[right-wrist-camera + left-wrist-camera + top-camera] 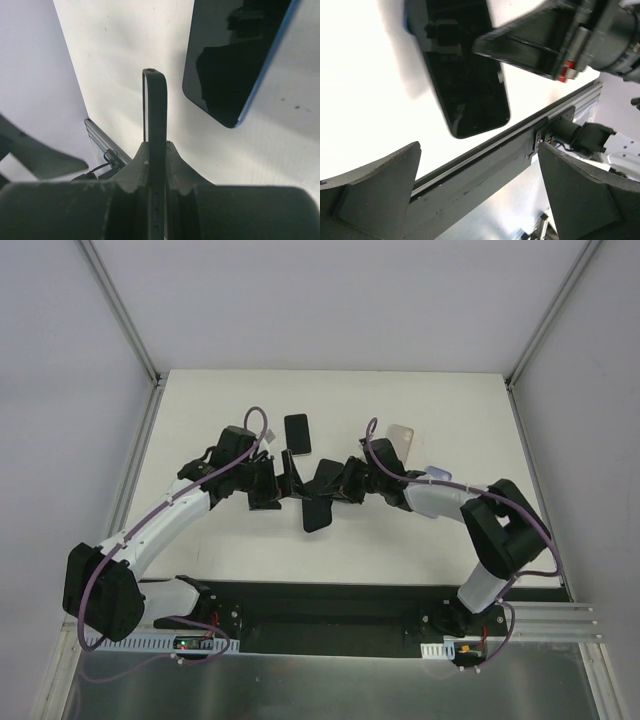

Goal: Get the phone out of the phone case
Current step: Pick up the phone at the center of the board.

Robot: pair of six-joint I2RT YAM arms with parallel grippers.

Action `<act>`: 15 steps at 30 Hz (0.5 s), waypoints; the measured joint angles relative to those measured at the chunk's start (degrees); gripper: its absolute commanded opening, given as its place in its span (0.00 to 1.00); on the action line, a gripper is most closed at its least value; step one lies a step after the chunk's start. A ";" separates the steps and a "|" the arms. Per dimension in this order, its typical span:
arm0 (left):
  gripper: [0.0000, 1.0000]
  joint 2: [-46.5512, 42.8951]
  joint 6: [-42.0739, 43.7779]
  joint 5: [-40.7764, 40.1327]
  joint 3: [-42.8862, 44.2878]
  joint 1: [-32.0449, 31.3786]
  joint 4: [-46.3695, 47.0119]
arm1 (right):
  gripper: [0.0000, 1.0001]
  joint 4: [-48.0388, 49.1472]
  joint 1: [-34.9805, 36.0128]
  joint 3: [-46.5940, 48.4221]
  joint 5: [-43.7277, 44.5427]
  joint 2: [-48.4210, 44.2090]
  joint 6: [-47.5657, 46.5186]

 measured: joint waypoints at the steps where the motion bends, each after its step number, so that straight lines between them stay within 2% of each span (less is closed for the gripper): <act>1: 0.99 -0.57 -0.04 0.61 -0.76 1.81 0.20 | 0.01 -0.07 -0.66 -0.76 0.00 -1.11 -0.48; 6: 0.94 -0.85 -1.31 5.79 -4.57 7.69 3.30 | 0.01 2.08 -3.45 -5.57 -0.98 -8.00 -2.36; 10: 0.92 0.63 -4.11 11.08 -6.93 8.15 9.27 | 0.01 4.07 -4.04 -8.22 -3.02 -13.22 -3.65; 15: 0.88 3.43 -10.23 17.46 -10.71 8.20 21.68 | 0.01 6.27 -4.04 -10.78 -5.29 -17.99 -4.24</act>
